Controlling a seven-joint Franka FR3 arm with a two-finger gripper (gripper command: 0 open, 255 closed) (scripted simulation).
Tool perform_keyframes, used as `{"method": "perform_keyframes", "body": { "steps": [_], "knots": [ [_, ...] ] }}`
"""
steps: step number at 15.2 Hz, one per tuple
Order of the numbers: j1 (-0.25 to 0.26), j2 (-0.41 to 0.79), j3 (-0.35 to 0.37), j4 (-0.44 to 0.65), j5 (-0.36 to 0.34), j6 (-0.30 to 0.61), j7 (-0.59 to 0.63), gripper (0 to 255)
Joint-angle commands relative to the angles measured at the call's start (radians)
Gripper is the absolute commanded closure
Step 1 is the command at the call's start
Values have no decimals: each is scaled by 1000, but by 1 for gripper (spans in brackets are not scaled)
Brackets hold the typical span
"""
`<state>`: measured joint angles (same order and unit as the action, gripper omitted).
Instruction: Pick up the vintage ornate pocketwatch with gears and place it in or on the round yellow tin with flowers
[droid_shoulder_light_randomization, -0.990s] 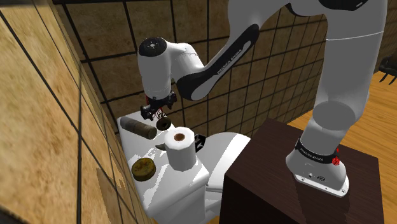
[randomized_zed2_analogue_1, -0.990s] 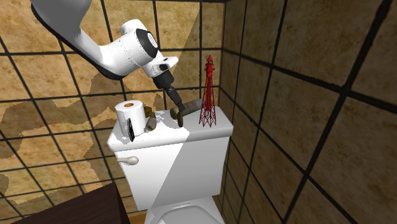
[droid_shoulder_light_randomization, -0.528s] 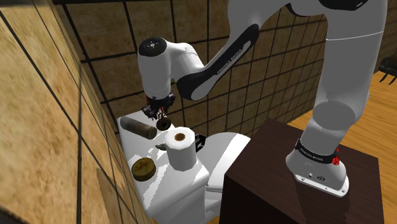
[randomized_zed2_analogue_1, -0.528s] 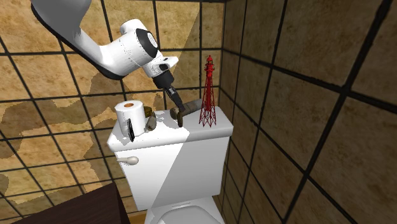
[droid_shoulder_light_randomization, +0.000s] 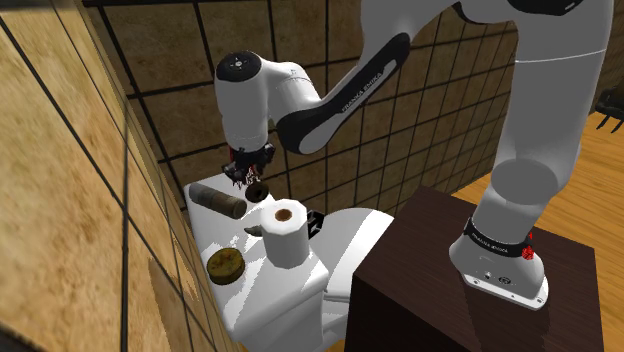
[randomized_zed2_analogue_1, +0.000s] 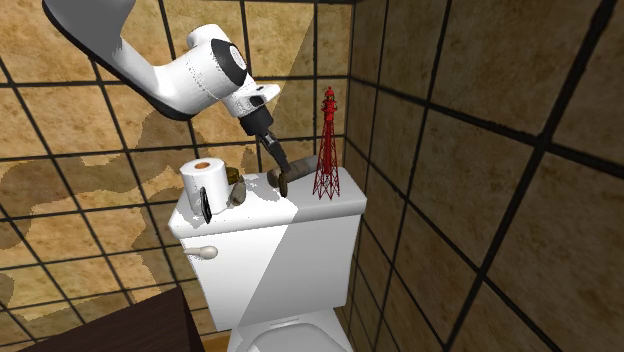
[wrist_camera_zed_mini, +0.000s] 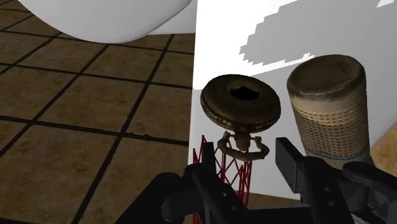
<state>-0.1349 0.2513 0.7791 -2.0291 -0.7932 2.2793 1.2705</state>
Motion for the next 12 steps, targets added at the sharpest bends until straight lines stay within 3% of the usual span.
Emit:
{"method": "perform_keyframes", "body": {
  "steps": [1, 12],
  "knots": [
    [-7, -17, 9, 8, 25, -13, -22, 255],
    [-37, -103, 43, 63, 151, -91, -139, 255]
  ]
}}
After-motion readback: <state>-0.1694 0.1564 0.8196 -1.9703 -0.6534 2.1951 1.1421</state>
